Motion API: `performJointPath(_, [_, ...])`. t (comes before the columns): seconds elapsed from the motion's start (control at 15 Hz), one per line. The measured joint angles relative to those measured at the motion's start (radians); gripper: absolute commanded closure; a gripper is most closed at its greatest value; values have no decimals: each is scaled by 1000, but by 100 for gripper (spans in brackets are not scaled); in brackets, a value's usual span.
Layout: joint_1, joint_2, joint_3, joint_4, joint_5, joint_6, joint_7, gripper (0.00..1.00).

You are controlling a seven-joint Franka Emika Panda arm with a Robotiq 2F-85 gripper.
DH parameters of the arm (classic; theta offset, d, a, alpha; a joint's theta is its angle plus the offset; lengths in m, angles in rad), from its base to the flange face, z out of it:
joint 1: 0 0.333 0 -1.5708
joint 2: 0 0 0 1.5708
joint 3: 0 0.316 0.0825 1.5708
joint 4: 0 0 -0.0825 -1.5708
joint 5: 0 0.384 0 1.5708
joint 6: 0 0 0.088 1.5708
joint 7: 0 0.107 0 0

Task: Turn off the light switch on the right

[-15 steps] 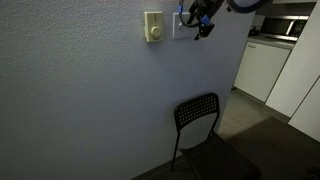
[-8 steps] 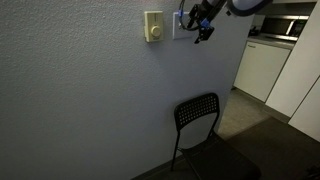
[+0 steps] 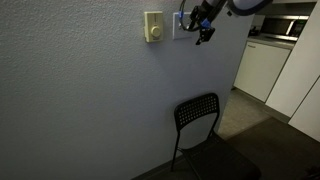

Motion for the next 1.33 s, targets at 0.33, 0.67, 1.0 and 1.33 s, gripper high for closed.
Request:
performJointPath(0.33, [32,-29,3,-7,-52,-106,101,0])
performJointPath(0.67, [53,-78,22,-32,-67,-210,172,0])
performJointPath(1.0, [60,-119,54,-75,-67,-256,215,0])
performJointPath(1.33, [65,-145,70,-110,-67,-273,248,0])
